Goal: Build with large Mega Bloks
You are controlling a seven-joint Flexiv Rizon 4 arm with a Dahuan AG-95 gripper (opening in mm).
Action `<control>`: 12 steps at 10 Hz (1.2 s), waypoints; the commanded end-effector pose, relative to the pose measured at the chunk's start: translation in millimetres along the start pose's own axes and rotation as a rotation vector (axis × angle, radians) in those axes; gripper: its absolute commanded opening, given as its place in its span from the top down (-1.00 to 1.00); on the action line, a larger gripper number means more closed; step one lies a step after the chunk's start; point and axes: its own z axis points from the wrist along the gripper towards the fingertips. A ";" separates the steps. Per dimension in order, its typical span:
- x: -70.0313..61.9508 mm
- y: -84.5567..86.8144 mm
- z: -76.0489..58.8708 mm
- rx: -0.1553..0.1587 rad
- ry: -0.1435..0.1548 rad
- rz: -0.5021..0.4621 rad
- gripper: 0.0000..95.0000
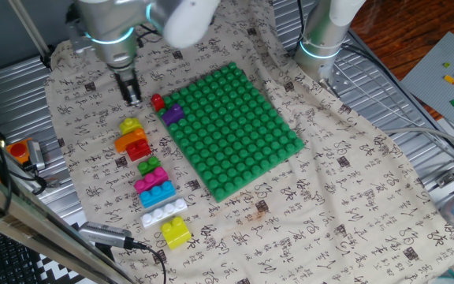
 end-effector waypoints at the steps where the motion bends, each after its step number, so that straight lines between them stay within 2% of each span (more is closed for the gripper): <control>1: -10.7 -1.2 9.3 -0.006 -0.003 -0.006 0.20; 5: -16.1 9.0 22.7 -0.009 -0.001 -0.010 0.20; 12: -20.8 14.7 40.6 -0.008 -0.010 -0.035 0.20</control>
